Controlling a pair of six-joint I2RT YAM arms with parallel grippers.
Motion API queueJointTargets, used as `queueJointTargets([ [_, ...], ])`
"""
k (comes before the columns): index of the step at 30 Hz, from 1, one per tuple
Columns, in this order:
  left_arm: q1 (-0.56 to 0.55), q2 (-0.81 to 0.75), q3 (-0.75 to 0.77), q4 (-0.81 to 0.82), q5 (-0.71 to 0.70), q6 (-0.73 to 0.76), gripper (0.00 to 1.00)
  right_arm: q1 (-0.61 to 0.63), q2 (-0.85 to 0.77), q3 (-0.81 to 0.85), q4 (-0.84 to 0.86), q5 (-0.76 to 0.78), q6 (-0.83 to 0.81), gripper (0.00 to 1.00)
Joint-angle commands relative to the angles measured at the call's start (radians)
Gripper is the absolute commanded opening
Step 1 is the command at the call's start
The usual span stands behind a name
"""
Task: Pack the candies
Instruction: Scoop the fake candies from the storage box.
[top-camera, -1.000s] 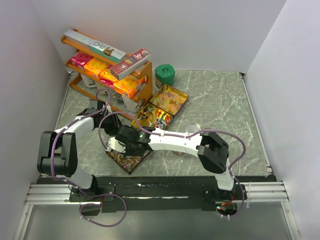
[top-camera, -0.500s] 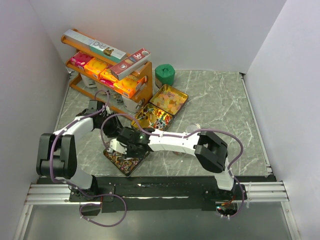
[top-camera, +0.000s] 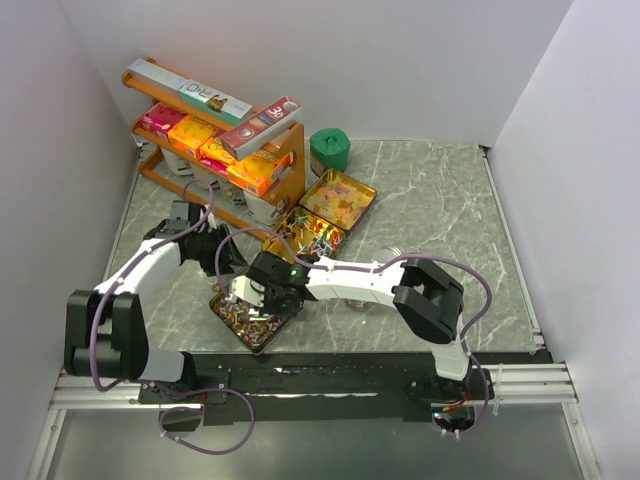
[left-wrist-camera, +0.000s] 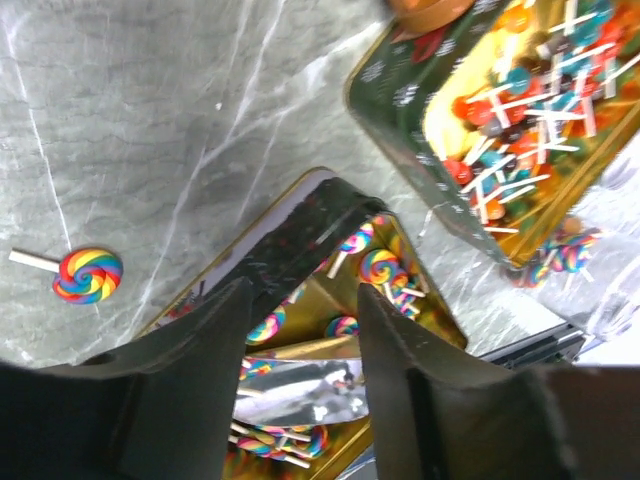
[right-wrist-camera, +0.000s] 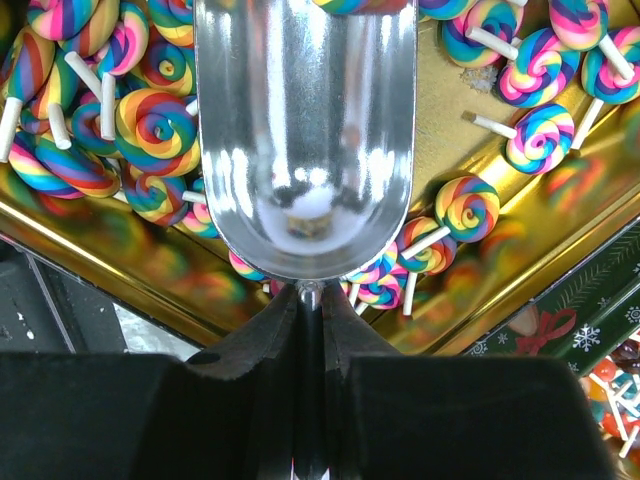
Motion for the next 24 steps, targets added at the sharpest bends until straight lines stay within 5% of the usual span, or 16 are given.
queueJointTargets([
  [1,-0.001,0.073,0.026,-0.006,0.026,0.049,0.49,-0.014,-0.049,-0.027,-0.036,-0.016,-0.001,0.00],
  [12,-0.060,0.180,0.053,0.003,0.016,0.074,0.38,-0.019,-0.045,-0.007,-0.051,-0.004,0.001,0.00],
  [19,-0.080,0.199,0.065,0.004,-0.042,0.042,0.12,-0.021,-0.045,0.039,-0.108,-0.004,-0.012,0.00],
  [24,-0.080,0.211,0.069,0.001,-0.056,0.017,0.03,-0.021,-0.043,0.068,-0.131,-0.008,-0.029,0.00],
])
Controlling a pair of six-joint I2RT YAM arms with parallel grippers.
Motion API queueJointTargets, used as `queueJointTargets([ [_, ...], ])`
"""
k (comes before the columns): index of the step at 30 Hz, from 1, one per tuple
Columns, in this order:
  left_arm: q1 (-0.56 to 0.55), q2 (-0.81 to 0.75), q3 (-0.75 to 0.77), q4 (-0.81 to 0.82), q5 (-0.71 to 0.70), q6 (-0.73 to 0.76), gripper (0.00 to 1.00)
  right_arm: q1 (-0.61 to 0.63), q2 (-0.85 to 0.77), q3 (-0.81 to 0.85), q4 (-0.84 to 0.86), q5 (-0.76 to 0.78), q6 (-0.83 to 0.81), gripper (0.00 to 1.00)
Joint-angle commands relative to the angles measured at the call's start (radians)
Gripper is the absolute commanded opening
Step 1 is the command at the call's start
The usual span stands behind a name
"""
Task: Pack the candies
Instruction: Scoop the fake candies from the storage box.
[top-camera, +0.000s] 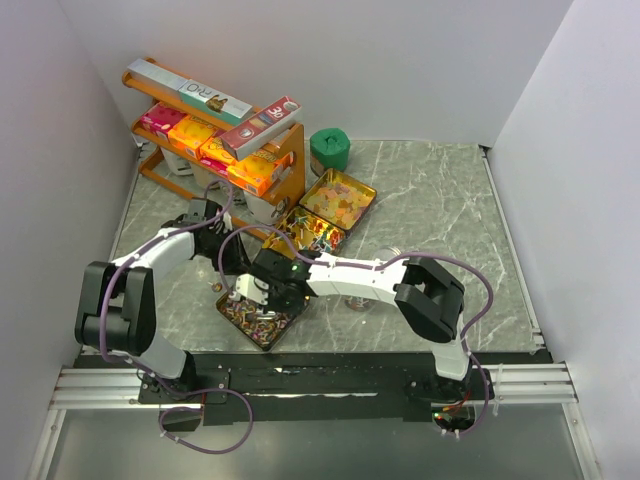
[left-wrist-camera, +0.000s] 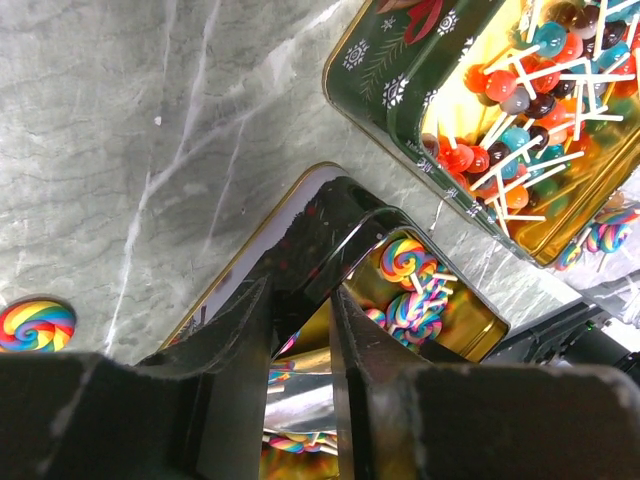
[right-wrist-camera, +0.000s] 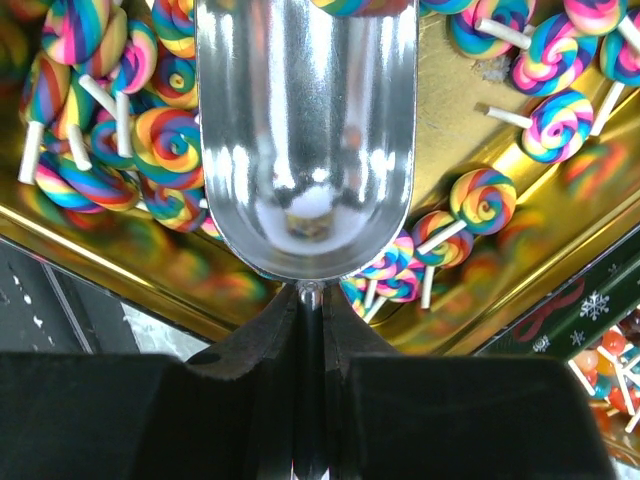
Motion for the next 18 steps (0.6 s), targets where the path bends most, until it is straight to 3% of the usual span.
queueJointTargets([
  [1,-0.006,0.039,0.011,0.003,-0.081,-0.048,0.01,-0.006,-0.040,0.050,-0.056,0.005,-0.023,0.00],
  [18,-0.033,0.046,0.029,0.032,-0.070,-0.094,0.01,0.050,0.042,0.159,-0.099,0.039,-0.118,0.00],
])
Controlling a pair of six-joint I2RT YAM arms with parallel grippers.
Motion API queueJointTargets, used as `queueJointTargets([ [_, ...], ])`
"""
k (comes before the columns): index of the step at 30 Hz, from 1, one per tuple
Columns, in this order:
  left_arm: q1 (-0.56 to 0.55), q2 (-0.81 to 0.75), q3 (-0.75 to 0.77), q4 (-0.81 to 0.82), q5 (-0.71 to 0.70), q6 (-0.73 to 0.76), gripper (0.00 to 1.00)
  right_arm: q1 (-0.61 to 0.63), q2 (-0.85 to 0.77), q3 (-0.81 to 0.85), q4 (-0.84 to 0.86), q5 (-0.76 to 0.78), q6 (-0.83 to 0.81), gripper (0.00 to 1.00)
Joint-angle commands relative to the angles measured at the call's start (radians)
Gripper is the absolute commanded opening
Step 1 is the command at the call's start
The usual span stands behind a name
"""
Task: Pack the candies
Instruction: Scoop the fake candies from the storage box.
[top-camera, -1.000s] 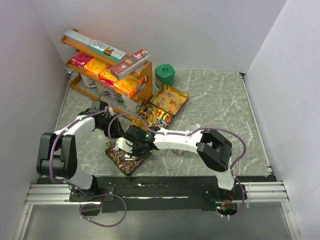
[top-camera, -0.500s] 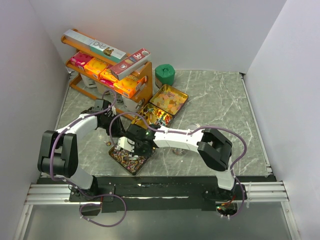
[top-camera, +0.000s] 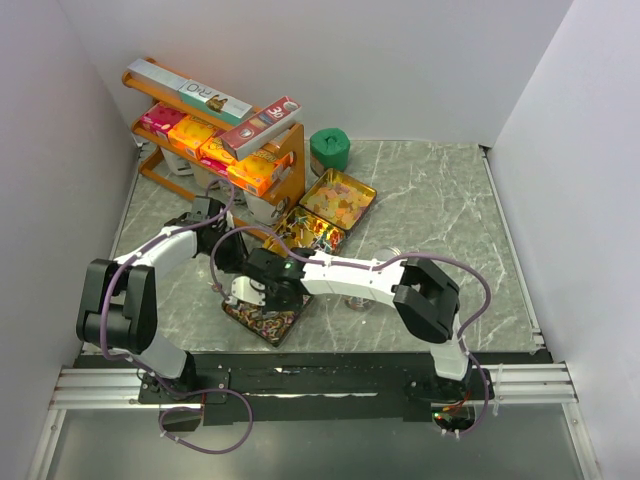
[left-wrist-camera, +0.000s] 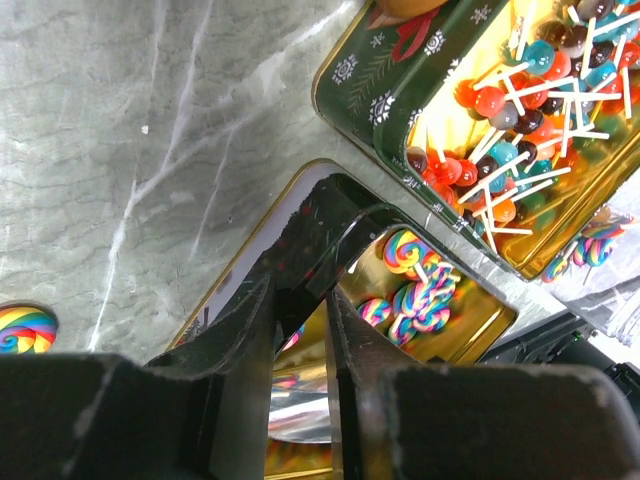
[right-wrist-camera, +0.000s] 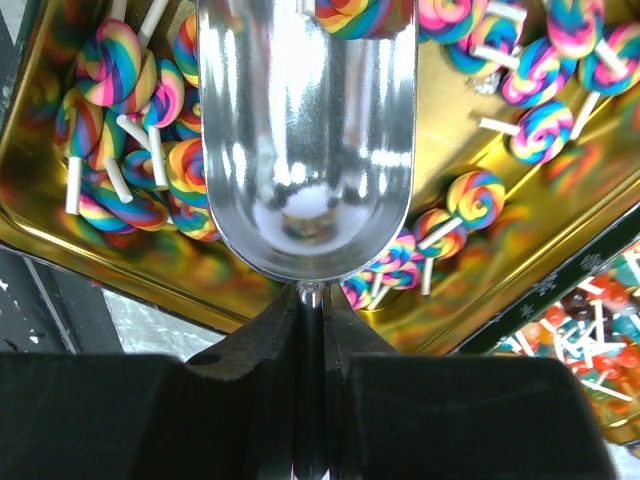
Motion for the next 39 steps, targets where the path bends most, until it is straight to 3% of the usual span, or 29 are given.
queueJointTargets([
  [1,-0.013,0.029,0.012,0.027,-0.057,-0.047,0.01,0.032,0.025,0.093,0.009,-0.031,-0.030,0.00],
  [11,-0.013,0.008,-0.011,0.043,-0.063,-0.081,0.01,0.007,0.091,0.194,0.002,-0.221,0.064,0.00],
  [22,-0.013,0.005,-0.014,0.040,-0.082,-0.098,0.01,-0.022,0.198,0.376,-0.122,-0.268,0.151,0.00],
  [27,-0.013,0.023,0.000,0.034,-0.074,-0.086,0.01,-0.040,0.211,0.374,-0.185,-0.208,0.173,0.00],
  [39,-0.013,-0.002,0.017,0.044,-0.063,-0.040,0.05,-0.096,0.067,0.179,-0.242,0.024,0.188,0.00],
])
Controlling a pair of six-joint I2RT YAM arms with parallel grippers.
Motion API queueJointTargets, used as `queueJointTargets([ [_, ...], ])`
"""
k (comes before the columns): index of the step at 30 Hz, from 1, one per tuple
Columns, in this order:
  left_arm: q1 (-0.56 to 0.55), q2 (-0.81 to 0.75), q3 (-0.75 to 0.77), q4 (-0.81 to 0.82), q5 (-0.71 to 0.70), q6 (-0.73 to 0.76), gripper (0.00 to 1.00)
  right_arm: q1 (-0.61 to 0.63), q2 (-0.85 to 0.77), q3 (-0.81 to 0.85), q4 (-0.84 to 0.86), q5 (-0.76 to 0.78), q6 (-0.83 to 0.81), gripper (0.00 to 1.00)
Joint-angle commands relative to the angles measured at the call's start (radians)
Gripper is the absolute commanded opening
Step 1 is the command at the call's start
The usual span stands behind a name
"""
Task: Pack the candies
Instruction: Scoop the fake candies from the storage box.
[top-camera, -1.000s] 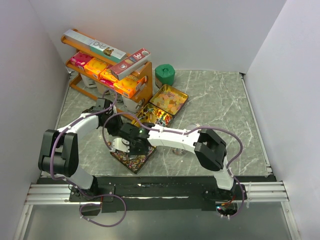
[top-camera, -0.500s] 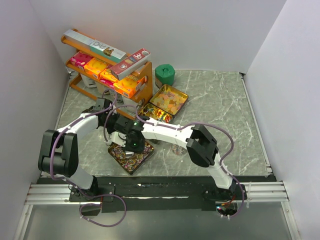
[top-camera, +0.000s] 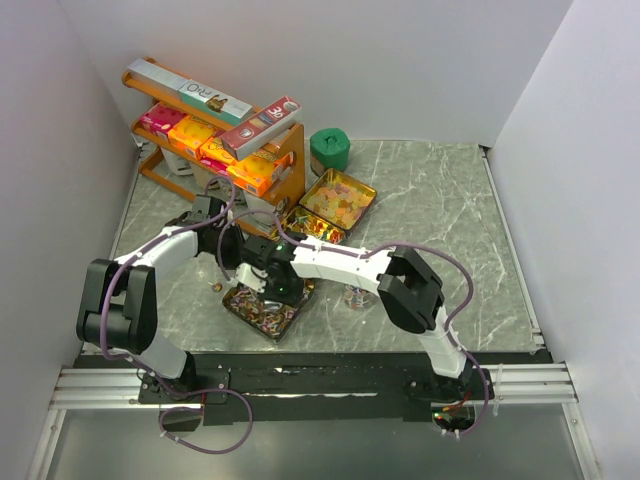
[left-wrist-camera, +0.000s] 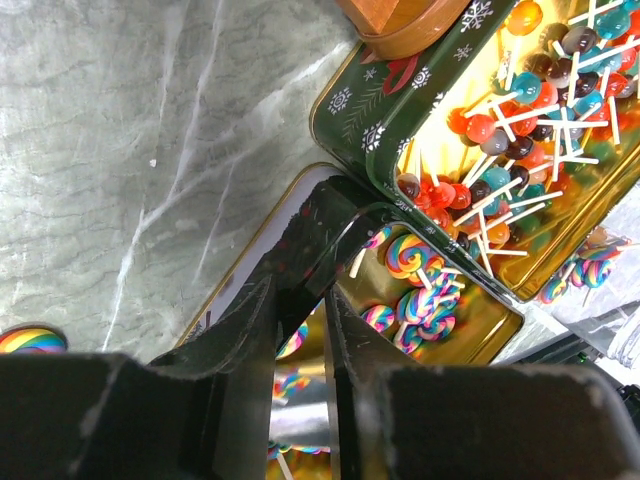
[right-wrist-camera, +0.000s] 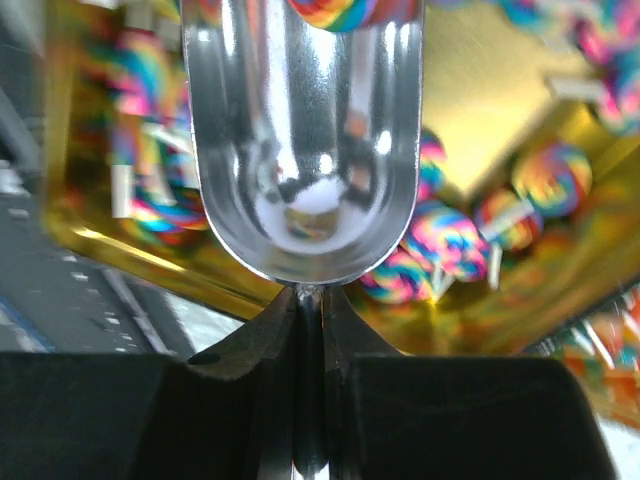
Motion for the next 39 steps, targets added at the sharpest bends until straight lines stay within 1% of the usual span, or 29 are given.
queueJointTargets([
  [1,-0.007,-0.002,0.017,-0.003,-0.033,-0.027,0.06,-0.039,-0.067,-0.022,-0.035,0.150,0.040,0.00],
  [4,-0.007,-0.010,0.016,0.002,-0.022,-0.018,0.08,-0.043,-0.064,-0.014,-0.048,0.190,0.052,0.00],
  [11,-0.013,-0.013,0.016,-0.004,-0.008,0.010,0.07,-0.043,-0.043,0.032,-0.069,0.268,0.046,0.00],
  [18,-0.019,0.000,0.025,-0.007,0.002,0.013,0.06,-0.004,-0.026,0.032,-0.043,0.380,0.022,0.00],
  [23,-0.025,0.007,0.023,-0.001,0.024,0.012,0.01,0.036,0.014,0.032,0.044,0.419,-0.047,0.00],
  [25,-0.026,0.009,0.017,0.006,0.030,0.012,0.01,0.058,0.022,0.024,0.107,0.439,-0.072,0.00],
  [29,-0.031,0.015,0.011,0.014,0.045,0.012,0.01,0.084,0.003,-0.036,0.237,0.445,-0.167,0.00],
  [31,-0.033,0.016,0.010,0.019,0.047,0.012,0.01,0.090,-0.004,-0.047,0.280,0.440,-0.184,0.00],
  [34,-0.034,0.016,0.005,0.025,0.053,0.006,0.01,0.099,-0.038,-0.105,0.363,0.431,-0.218,0.00],
  [39,-0.034,0.016,-0.001,0.039,0.061,-0.008,0.01,0.101,-0.027,-0.054,0.346,0.351,-0.179,0.00],
])
